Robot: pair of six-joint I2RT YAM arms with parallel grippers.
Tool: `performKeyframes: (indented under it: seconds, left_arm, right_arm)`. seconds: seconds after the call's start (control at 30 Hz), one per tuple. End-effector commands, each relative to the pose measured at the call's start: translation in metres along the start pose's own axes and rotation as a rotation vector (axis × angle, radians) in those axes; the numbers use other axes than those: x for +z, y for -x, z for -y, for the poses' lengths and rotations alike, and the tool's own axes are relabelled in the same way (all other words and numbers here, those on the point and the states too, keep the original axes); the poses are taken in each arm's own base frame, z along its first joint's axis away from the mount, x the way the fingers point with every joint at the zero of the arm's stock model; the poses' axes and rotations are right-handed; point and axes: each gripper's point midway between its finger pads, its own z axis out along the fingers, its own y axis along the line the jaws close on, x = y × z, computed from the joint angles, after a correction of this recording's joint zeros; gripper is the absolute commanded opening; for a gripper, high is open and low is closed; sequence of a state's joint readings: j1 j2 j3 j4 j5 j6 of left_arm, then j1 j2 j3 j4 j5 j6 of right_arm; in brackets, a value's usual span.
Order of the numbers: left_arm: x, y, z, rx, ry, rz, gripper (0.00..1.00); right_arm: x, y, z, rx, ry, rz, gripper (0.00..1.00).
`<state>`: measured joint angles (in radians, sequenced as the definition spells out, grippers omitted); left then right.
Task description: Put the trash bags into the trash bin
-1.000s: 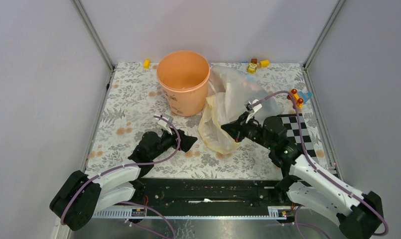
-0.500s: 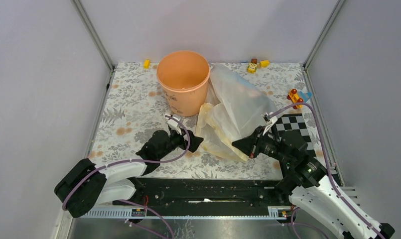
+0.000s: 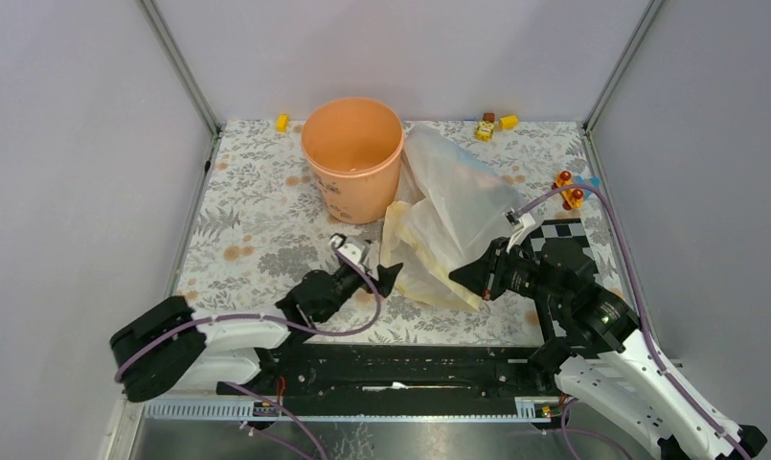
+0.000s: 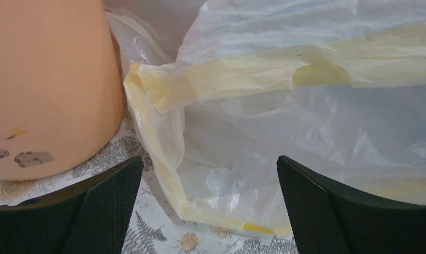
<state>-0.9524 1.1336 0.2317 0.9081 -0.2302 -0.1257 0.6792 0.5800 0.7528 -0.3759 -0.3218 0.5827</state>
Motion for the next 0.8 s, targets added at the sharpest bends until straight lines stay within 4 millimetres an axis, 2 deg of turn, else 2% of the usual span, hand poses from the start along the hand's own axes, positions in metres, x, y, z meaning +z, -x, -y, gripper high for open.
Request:
performKeyframes:
  seconds: [0.0,0.2,0.3,0.33,0.37,0.43,0.47,0.5,0.67,0.77]
  left_arm:
    - [0.031,0.042,-0.005,0.122,0.108,0.129,0.99]
    - [0.067,0.055,-0.012,0.219,0.204,0.176,0.99]
    - [0.083,0.061,-0.023,0.274,0.293,0.176,0.99]
    - [0.086,0.063,-0.024,0.285,0.301,0.182,0.96]
    - [0.089,0.065,-0.022,0.294,0.284,0.185,0.85]
    - [0.091,0.071,-0.008,0.296,0.204,0.195,0.44]
    - [0.09,0.073,0.001,0.289,0.154,0.193,0.19]
    - [0.087,0.077,0.006,0.27,0.125,0.193,0.01]
    - [0.063,0.097,0.017,0.147,0.062,0.139,0.0]
    - [0.048,0.11,0.027,0.074,0.01,0.078,0.0]
  right_arm:
    - [-0.007,0.014,-0.014,0.0,0.024,0.032,0.0]
    - [-0.013,0.017,-0.017,-0.002,0.022,0.046,0.0]
    - [-0.018,0.022,-0.016,-0.01,0.0,0.067,0.0]
    - [-0.019,0.024,-0.016,-0.01,-0.008,0.071,0.0]
    - [-0.021,0.025,-0.016,-0.01,-0.015,0.077,0.0]
    - [-0.024,0.029,-0.013,-0.012,-0.043,0.093,0.0]
    - [-0.027,0.032,-0.011,-0.013,-0.063,0.108,0.0]
    - [-0.03,0.036,-0.008,-0.013,-0.092,0.13,0.0]
    - [-0.045,0.058,0.017,-0.011,-0.269,0.237,0.0]
    - [-0.046,0.063,0.03,-0.03,-0.356,0.234,0.0]
